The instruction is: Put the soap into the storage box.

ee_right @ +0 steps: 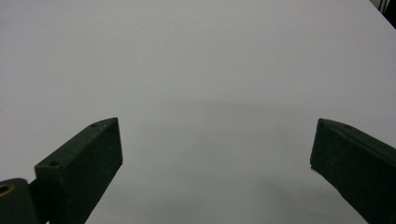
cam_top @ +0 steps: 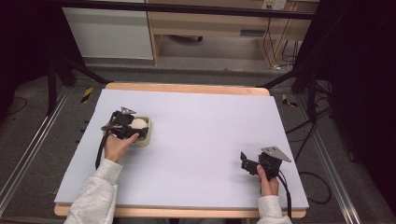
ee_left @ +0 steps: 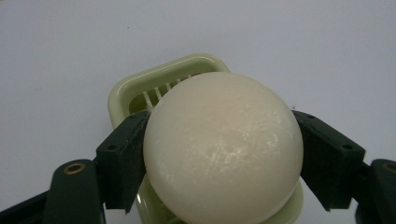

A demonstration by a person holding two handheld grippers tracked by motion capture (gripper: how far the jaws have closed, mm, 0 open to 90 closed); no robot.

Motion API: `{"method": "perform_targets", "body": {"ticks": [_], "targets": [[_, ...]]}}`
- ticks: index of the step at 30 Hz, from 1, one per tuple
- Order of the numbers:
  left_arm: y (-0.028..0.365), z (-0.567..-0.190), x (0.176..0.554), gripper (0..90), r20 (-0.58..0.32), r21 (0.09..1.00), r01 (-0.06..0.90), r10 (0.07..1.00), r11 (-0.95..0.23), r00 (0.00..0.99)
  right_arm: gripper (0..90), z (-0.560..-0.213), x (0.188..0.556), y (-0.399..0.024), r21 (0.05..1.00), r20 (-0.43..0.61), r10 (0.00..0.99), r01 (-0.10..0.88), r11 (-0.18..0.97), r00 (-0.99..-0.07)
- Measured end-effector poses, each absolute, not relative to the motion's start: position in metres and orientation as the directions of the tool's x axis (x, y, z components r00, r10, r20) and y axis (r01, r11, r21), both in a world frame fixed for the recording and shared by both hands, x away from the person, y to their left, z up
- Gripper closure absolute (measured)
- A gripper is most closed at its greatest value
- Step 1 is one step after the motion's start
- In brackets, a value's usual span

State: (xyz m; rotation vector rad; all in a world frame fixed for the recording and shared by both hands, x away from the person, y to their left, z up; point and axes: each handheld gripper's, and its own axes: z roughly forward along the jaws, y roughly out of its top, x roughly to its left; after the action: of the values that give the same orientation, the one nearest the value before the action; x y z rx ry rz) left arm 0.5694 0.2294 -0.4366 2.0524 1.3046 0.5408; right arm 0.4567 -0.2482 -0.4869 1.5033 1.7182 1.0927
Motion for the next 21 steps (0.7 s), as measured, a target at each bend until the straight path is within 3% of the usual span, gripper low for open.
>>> {"method": "perform_targets", "body": {"ticks": [21], "targets": [[0.2319,-0.4437,0.5729,24.1,0.01,0.681,0.662,0.909,-0.312,0.417,2.7,-0.4868,0.4566,-0.248,0.873,0.078,0.981,0.487,0.019,-0.179]]}}
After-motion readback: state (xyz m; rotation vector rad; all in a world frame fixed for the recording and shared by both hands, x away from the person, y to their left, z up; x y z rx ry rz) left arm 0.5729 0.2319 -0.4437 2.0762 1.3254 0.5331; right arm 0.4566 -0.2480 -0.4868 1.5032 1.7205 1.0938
